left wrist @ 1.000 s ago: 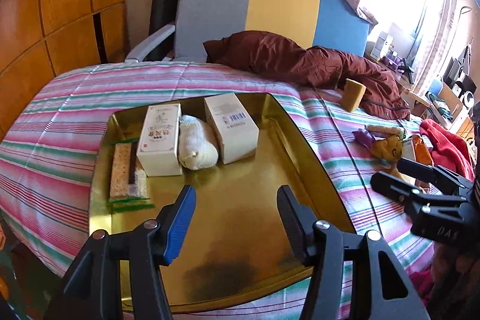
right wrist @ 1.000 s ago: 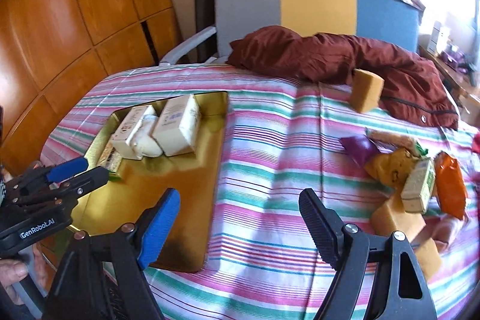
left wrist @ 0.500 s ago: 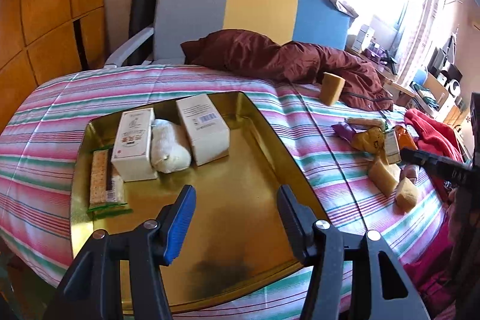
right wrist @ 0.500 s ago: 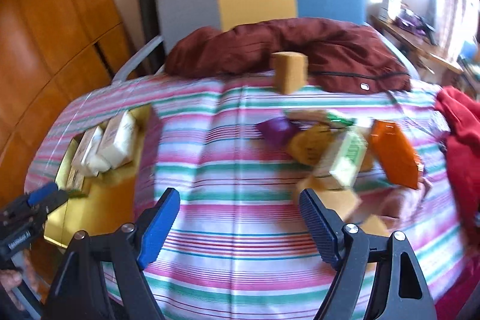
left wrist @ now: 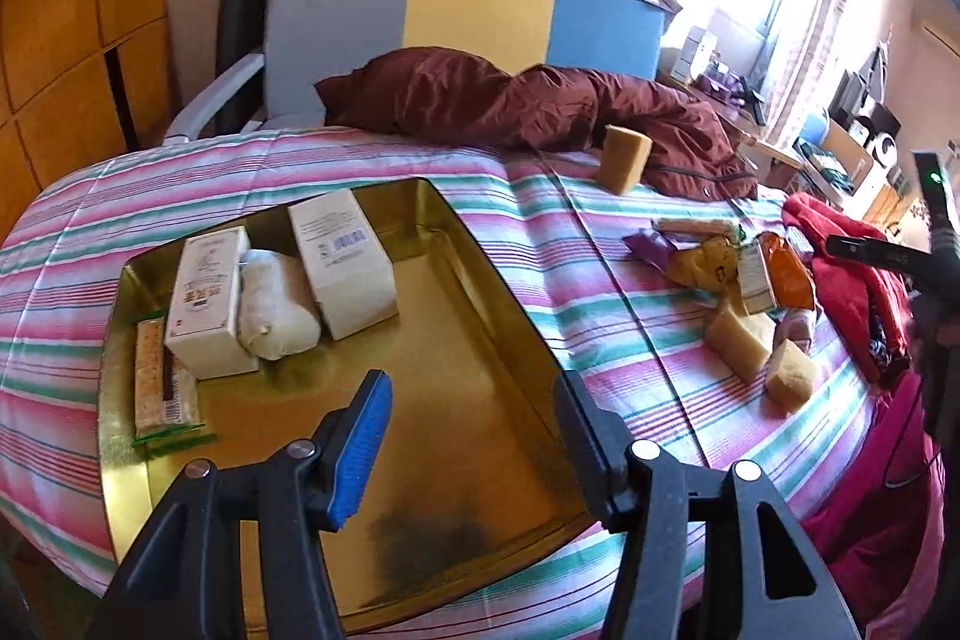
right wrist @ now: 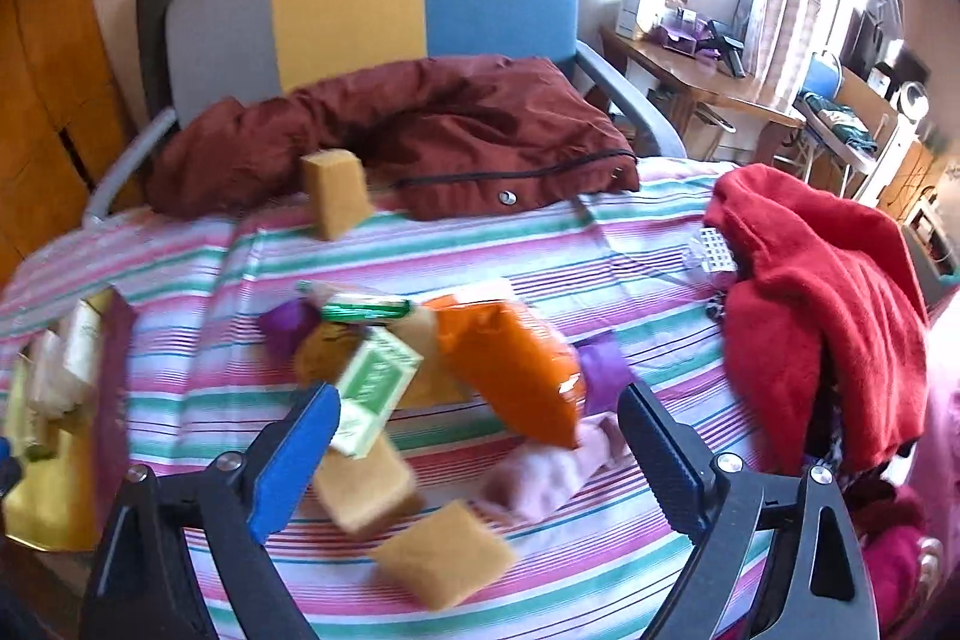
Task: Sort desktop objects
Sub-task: 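Grasp the orange chip bag with the right tool, then grasp the yellow sponge with left tool while right tool holds the chip bag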
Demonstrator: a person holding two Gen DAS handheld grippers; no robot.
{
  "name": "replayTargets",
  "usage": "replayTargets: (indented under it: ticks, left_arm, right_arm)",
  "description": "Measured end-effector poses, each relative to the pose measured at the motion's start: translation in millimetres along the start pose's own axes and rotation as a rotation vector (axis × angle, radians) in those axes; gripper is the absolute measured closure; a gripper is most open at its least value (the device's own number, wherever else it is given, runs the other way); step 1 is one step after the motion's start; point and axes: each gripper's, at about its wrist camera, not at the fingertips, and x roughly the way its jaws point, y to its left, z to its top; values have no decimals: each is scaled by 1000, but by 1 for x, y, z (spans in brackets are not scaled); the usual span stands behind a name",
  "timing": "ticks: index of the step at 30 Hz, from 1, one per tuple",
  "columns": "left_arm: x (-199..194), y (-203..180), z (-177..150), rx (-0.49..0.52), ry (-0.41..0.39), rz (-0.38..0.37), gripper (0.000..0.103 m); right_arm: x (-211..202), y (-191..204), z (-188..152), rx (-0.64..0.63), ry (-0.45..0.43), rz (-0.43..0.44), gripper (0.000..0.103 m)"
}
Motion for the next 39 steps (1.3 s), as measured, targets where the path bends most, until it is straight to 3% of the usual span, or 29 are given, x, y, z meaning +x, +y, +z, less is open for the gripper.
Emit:
replayTargets:
  ticks: [8, 14, 17, 19, 21, 32, 36, 39]
  left_arm:
    - [9, -27, 10, 89, 20, -31, 45]
    - [15, -52, 30, 148, 21, -77, 44]
    - [22, -64, 41, 169, 30, -101, 44]
    - [28, -72, 49, 176, 38, -114, 44]
    - [35, -78, 56, 183, 51, -126, 44]
    - [87, -106, 117, 132, 124, -194, 43]
    - [111, -121, 141, 161, 130, -202, 23]
    - [132, -134, 160, 191, 132, -195, 21]
  right_arm:
    - [48, 8, 14, -196, 108, -67, 9]
    - [92, 14, 10, -342, 183, -166, 9]
    - [103, 17, 4, -409, 176, -204, 16]
    - [109, 17, 1, -416, 183, -199, 29]
    - [112, 16, -1, -414, 186, -187, 48]
    - [113, 15, -2, -404, 164, -166, 51]
    - [112, 14, -1, -391, 163, -147, 51]
    - [110, 12, 0, -374, 162, -133, 51]
